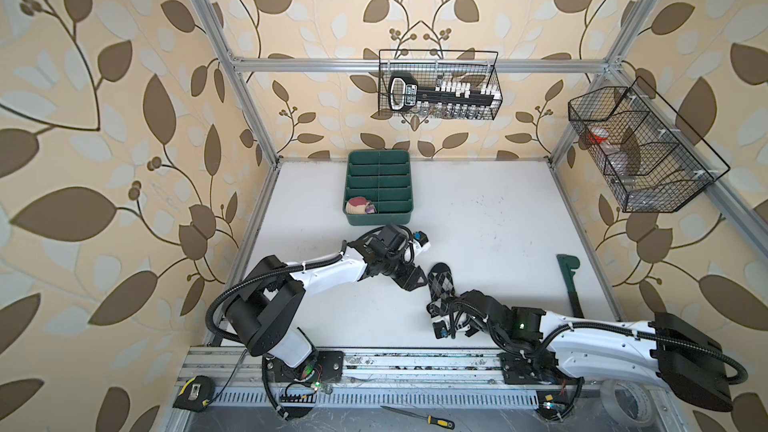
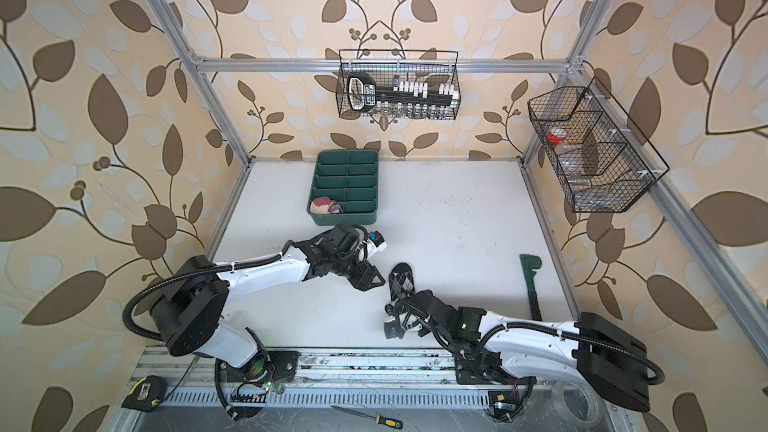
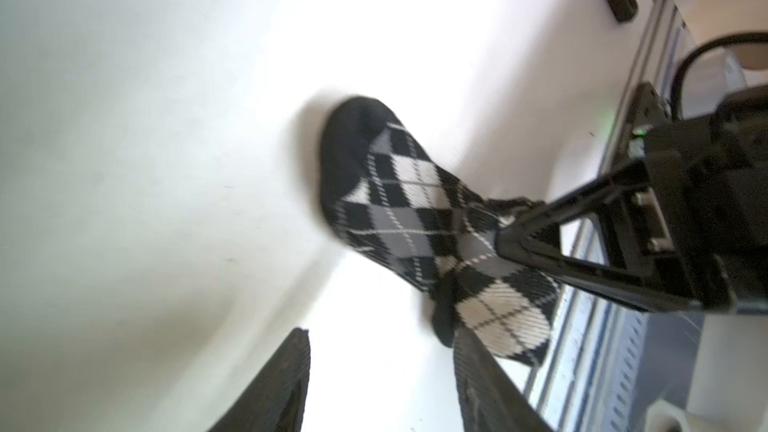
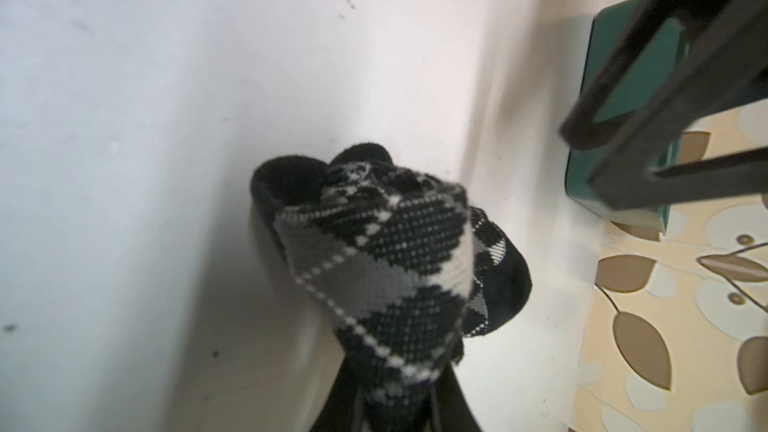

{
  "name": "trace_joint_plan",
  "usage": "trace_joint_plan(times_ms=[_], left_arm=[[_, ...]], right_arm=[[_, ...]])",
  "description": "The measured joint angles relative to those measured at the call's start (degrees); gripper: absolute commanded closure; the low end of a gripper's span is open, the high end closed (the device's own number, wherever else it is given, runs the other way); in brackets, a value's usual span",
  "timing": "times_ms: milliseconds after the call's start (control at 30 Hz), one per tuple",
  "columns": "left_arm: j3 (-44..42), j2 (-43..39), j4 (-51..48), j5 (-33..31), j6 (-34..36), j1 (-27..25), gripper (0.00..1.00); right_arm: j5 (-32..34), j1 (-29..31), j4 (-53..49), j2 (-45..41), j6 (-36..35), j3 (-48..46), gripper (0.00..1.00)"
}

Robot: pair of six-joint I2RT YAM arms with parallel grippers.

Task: Roll the socks
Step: 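Grasp the argyle roll with both grippers and roll it toward the toe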

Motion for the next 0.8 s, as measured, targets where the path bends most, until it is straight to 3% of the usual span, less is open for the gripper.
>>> trace_joint_plan(times_ms=[300, 600, 800], left_arm=[[4.35, 6.93, 1.18, -1.75, -3.61, -1.44, 0.28], [5.55, 11.5, 1.9, -3.67, -7.8, -5.55, 0.28], [6.03, 13.84, 3.39, -5.42, -10.86, -6.49, 0.38]], right_arm=[[-0.37, 0.0, -1.18, -2.93, -1.57, -1.77, 1.0], [-0.31, 0.35, 0.85, -0.66, -2.16, -1.77, 1.0], [-0.17, 0.55, 1.38, -0.42, -2.36, -1.77, 1.0]])
